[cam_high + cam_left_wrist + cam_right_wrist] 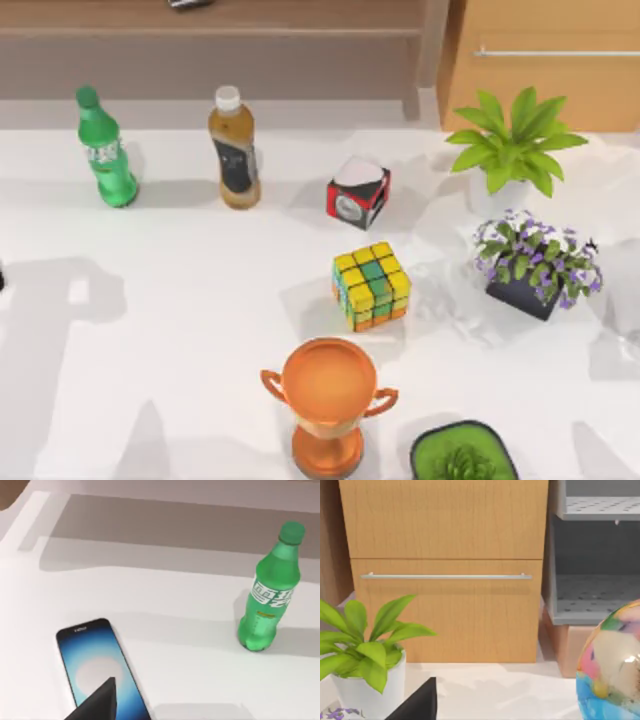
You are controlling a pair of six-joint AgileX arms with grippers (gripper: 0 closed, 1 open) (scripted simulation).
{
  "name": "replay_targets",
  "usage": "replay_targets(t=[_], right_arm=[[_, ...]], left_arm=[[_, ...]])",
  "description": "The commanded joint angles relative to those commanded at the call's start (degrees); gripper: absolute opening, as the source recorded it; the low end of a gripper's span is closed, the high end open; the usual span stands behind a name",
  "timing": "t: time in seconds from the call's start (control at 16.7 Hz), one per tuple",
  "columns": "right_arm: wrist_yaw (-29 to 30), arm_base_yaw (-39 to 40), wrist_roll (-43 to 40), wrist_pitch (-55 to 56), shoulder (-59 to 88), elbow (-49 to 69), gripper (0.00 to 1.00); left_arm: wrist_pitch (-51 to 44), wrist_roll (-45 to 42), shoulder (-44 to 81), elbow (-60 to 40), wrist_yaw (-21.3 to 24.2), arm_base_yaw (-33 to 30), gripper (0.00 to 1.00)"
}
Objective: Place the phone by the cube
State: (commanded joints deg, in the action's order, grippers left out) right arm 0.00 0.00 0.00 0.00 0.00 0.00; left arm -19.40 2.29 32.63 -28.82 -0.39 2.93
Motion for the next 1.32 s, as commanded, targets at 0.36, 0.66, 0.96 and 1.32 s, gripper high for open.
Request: replay_targets(t=[0.36, 0.66, 0.96, 1.32], right_arm=[[0.0, 0.0, 0.0, 0.0, 0.0, 0.0, 1.0], [0.0, 0.0, 0.0, 0.0, 0.0, 0.0, 1.0], [0.0, 0.0, 0.0, 0.0, 0.0, 0.0, 1.0], [0.0, 0.0, 0.0, 0.0, 0.0, 0.0, 1.0]], left_arm=[[-18.44, 2.63, 43.22, -29.53, 1.27, 3.03, 1.0], [-32.21, 6.04, 74.8, -52.06, 1.77, 6.33, 1.0], [-40.19, 9.78, 92.07, -66.79, 1.02, 9.82, 1.0], [-41.37, 10.66, 95.09, -69.67, 0.55, 10.8, 1.0]])
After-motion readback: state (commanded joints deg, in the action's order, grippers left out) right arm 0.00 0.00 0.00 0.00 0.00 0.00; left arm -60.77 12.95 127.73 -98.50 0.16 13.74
